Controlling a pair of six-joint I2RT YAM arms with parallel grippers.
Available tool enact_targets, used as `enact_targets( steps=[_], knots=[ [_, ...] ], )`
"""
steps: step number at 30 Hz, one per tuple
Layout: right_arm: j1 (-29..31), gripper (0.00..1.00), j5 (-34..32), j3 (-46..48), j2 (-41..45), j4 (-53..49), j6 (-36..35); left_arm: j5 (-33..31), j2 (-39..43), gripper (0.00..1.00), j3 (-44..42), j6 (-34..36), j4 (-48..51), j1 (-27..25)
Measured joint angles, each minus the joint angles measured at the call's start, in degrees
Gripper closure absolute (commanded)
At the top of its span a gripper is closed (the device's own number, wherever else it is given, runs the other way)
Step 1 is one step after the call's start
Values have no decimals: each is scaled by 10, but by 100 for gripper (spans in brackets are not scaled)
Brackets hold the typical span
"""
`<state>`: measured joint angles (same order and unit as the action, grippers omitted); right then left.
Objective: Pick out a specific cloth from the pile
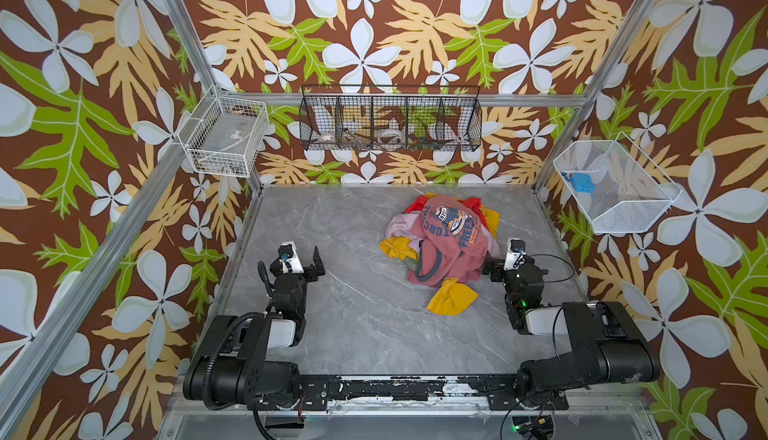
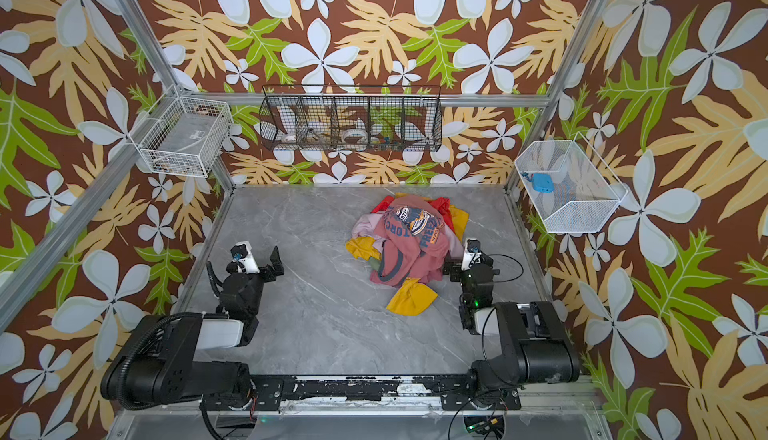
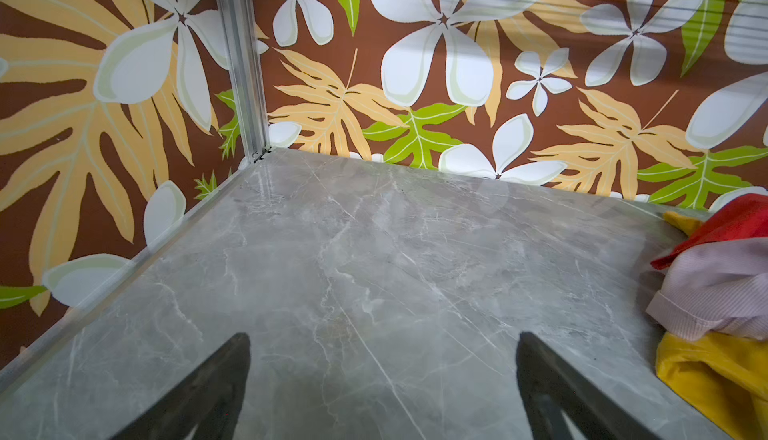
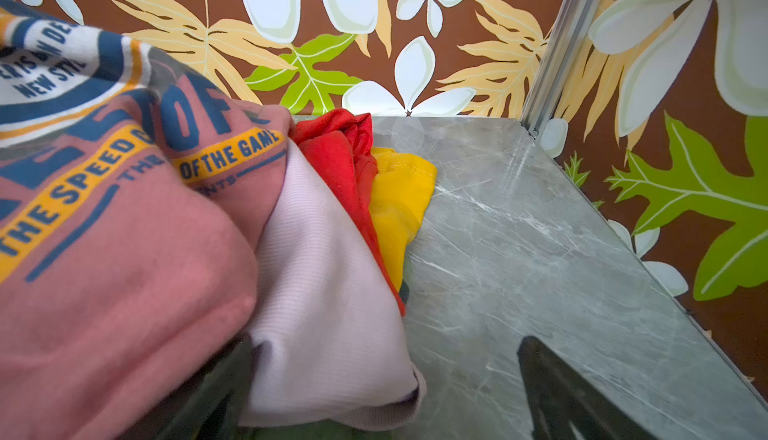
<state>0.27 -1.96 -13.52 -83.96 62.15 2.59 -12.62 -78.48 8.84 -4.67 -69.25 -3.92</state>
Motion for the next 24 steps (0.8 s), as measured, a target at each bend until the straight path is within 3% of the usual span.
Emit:
enact_targets(
  steps=[24],
  knots=[
    [0,1,0,0,0,0,0,26,-1,0,2,5,1,0]
  ],
)
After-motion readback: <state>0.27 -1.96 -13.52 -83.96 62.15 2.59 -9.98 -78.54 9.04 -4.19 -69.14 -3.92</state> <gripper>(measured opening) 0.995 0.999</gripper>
